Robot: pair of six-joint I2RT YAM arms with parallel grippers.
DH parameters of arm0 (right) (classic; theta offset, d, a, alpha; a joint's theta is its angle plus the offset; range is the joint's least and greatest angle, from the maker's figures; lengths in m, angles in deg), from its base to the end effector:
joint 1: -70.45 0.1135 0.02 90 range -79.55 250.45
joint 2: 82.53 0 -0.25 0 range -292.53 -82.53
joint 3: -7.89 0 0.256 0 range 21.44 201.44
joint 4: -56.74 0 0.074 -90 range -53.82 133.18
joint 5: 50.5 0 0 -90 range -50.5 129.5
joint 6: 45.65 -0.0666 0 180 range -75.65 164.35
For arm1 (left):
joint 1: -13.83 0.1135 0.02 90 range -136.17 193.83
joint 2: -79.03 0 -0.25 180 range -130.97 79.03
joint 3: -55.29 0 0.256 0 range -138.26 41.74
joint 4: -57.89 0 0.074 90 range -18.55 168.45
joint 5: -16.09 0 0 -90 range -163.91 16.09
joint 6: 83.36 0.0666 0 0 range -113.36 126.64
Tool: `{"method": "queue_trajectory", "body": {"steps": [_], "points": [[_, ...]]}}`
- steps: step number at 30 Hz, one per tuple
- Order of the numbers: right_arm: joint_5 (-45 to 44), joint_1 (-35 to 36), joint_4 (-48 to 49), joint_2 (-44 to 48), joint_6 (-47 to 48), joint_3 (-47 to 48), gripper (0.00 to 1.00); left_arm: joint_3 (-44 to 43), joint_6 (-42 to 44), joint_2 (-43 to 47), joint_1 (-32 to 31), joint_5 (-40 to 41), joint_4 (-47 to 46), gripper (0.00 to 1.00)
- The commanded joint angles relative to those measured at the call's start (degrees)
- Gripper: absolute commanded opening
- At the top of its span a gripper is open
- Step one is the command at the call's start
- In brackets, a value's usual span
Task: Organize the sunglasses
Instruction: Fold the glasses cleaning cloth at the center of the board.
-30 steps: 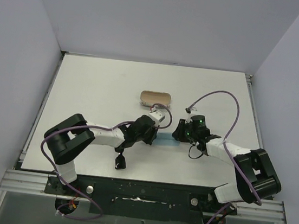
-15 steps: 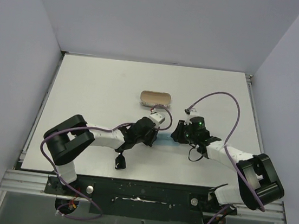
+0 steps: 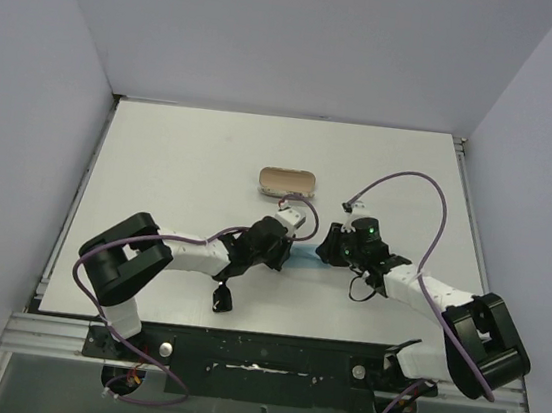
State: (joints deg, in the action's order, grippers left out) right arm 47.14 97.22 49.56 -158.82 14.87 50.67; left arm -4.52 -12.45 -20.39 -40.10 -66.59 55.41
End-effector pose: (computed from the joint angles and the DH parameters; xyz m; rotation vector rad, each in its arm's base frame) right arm 0.2463 0.1342 0.1238 -0.0165 2.3630 0.6501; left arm 0.2246 -0.2939 0.1124 0.6107 2.1875 -0.5548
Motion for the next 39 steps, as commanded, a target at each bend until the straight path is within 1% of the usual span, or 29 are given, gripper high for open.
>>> {"method": "queue_trajectory", "body": {"steps": [1, 13, 24, 32, 39], "points": [[-1.35, 0.73, 0.68, 2.76, -0.82, -0.21, 0.22, -0.16, -0.46, 3.01, -0.6, 0.71, -1.35, 0.11], [-1.62, 1.1, 1.5, 2.11, -1.07, -0.58, 0.22, 0.42, -0.9, 4.5, -1.0, 2.02, 0.17, 0.11], [-1.2, 1.59, 3.12, 0.48, -1.44, -0.93, 0.22, 2.05, -2.08, 10.14, -2.81, 4.1, 2.81, 0.11], [-2.2, 1.87, 2.59, 0.71, -1.02, -0.73, 0.22, 1.58, -2.92, 7.46, -2.93, 5.63, 1.61, 0.11], [-3.88, 1.37, 1.41, 1.62, 0.15, -0.25, 0.22, 2.08, -8.05, 5.47, -2.76, 7.06, -2.95, 0.12]]}}
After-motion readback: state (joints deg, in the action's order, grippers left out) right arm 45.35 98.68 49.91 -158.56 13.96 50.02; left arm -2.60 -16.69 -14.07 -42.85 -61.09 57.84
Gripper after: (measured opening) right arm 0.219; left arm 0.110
